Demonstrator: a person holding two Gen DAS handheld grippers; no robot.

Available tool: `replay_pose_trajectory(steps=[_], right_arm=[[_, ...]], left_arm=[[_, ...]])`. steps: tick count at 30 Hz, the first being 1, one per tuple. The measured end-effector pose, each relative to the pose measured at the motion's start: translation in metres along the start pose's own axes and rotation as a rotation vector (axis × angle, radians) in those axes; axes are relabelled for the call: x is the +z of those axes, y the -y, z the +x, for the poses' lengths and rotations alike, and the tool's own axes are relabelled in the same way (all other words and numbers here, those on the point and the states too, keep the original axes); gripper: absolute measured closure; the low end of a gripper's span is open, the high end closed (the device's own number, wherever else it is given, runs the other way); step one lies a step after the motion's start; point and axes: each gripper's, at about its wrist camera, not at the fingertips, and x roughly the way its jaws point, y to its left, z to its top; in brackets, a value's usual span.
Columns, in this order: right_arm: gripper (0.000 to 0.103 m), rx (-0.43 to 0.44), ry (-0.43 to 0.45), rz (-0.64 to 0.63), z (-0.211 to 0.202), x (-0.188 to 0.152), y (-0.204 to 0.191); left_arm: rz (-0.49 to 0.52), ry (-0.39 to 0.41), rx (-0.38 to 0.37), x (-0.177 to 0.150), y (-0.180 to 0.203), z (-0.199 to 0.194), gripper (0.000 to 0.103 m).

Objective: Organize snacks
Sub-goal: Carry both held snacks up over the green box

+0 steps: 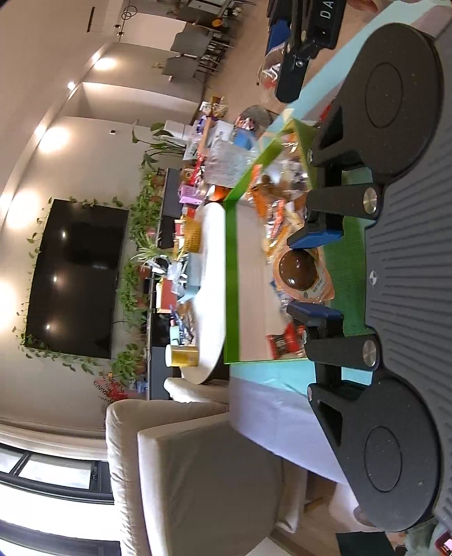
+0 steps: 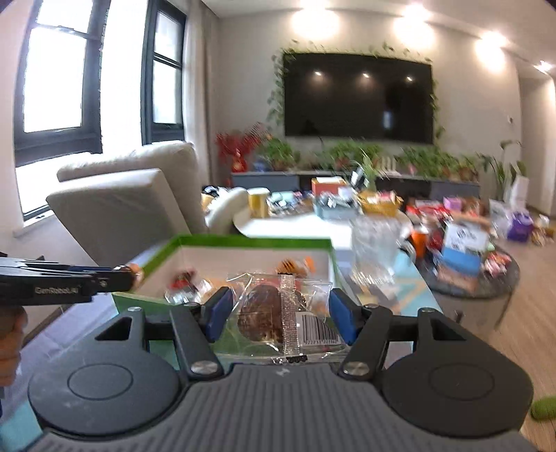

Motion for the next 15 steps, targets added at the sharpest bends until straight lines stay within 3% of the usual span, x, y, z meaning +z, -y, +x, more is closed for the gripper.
replay_pose_trajectory(steps=[15], right_arm=[[0.056,0.029,-0.004,-0.006,0.068,0.027,-0.001]], left_arm=[[0.017,-0.019,0.048,0.023,-0.006,0.059,0.071]])
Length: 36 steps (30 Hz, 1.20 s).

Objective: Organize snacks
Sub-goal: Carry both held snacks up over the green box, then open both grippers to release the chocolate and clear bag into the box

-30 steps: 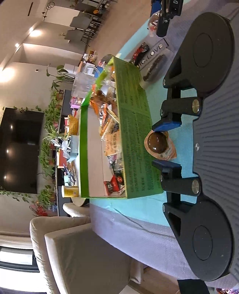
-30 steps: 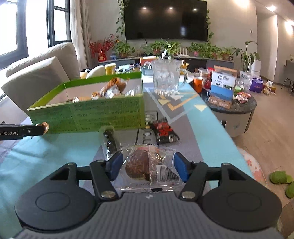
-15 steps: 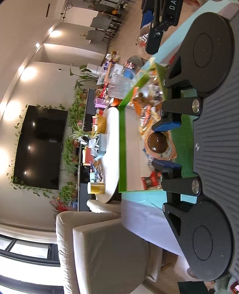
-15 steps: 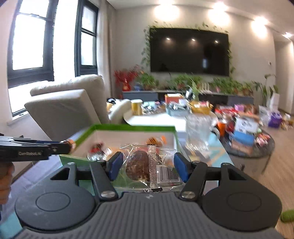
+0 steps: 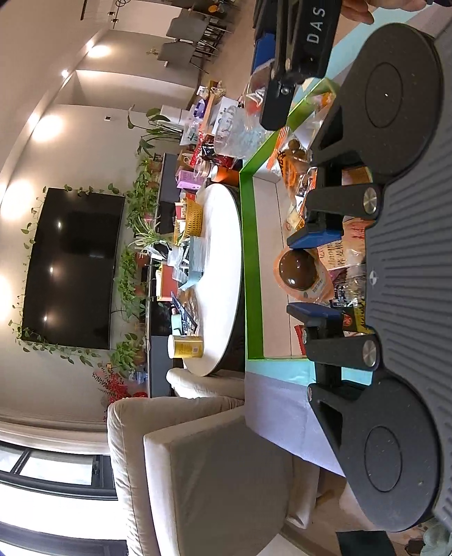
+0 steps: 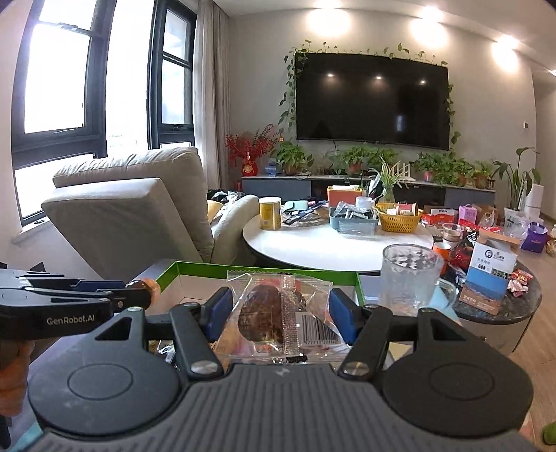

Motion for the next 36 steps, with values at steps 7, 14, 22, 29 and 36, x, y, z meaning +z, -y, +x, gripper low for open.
replay_pose_trajectory(steps=[7,14,22,29,36], right_arm=[[0.056,0.003,-0.034,0.019,0.021,-0.003,0.002],[0.056,0.002,-0.073,0.044,0.039,-0.005,0.005],[0.055,-0.006,-0.128,0.047,0.049,-0.014,0.004],[0.055,-0.014,-0.100,0.035,0.037,-0.010,0.003],[0.055,-0.077,-0.047,0.036,0.007,0.001,0.027]], left_arm=[[0.011,-0.027,0.017,0.002,-0.003,0.026,0.071],[0.001,-0.053,0.039,0.002,-0.009,0.045,0.071],[-0.018,-0.124,0.064,-0.002,-0.015,0.059,0.060],[0.001,-0.104,0.077,-0.004,-0.012,0.051,0.055],[0.001,-0.060,0.082,-0.001,-0.010,0.038,0.050]])
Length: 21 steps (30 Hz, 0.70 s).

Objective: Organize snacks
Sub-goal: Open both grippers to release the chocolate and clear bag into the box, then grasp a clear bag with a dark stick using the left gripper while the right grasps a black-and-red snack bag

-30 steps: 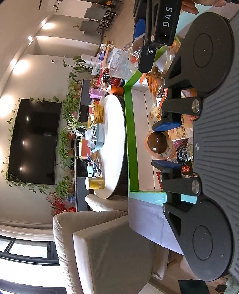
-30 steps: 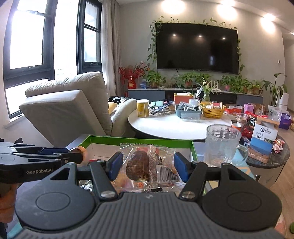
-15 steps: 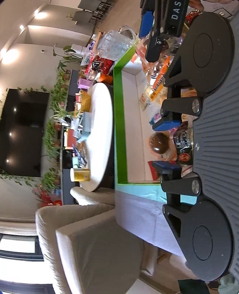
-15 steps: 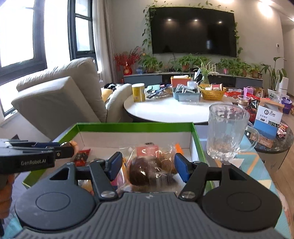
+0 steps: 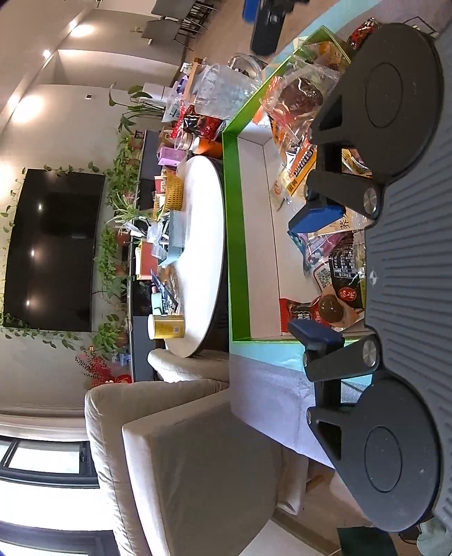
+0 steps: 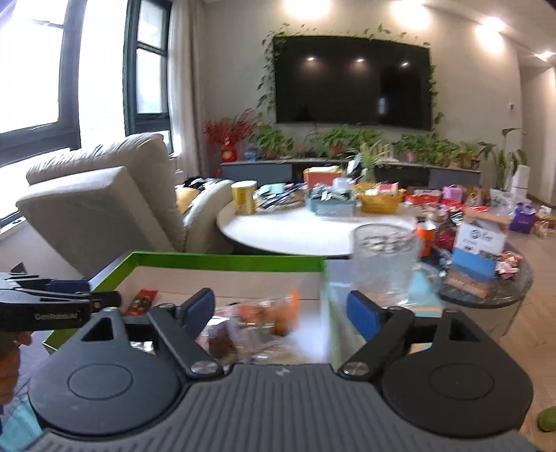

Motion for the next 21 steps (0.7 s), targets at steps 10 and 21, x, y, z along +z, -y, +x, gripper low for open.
replay_pose_trajectory(steps=[10,21], right_arm=[[0.055,-0.109,-0.089,-0.008,-0.015,-0.028,0.030],[0.055,-0.126,-0.145,-0.014,-0.021,-0.060,0.038]], left_arm=[[-0.008,0.030,-0.020,-0.001,0.010,-0.031,0.049],[0.034,-0.029,-0.141,-0.019,0.059,-0.058,0.048]])
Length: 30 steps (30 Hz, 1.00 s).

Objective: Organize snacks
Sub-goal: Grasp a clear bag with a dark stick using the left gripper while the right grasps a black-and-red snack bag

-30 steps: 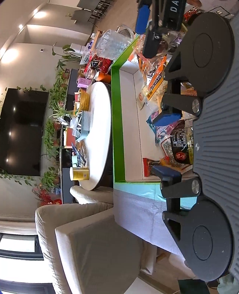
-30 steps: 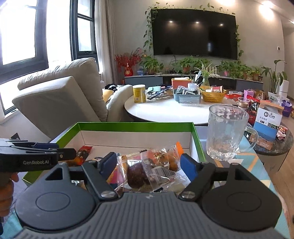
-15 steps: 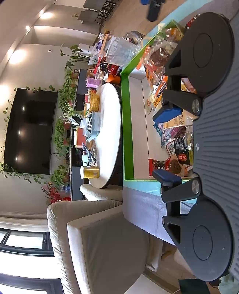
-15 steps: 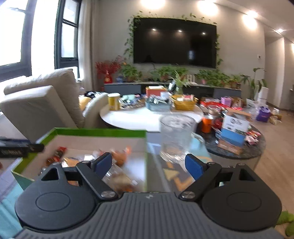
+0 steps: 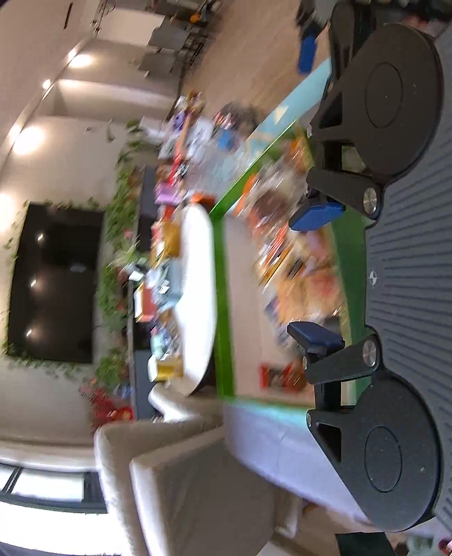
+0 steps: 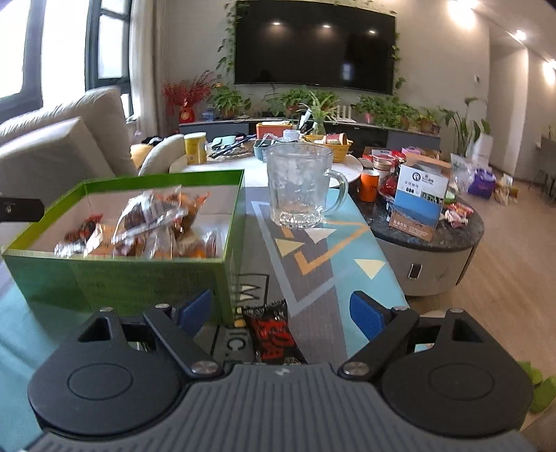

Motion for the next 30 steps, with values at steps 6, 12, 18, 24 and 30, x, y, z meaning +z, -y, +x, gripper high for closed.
replay_pose_trajectory(steps=[6,12,18,24,30], right_arm=[[0.055,0.025,-0.018,-0.010,0.009,-0.010,0.004],[0.055,0.047,-0.041,0.059,0.019,-0.016,0.018],[0.055,0.081,-0.043,0.101,0.020,-0.022,0.024],[0.055,0.101,-0.030,0.140,0.014,-0.023,0.031],[0.056,0.100,-0.035,0.169,0.015,-0.023,0.036]], left_arm=[[0.031,-0.104,-0.032,-0.020,0.027,0.018,0.048],[0.058,-0.162,-0.060,-0.025,0.050,0.032,0.048],[0.054,-0.229,-0.057,-0.036,0.072,0.051,0.048],[-0.005,-0.285,-0.044,-0.037,0.082,0.073,0.048],[0.039,-0.273,-0.037,-0.041,0.086,0.077,0.055]])
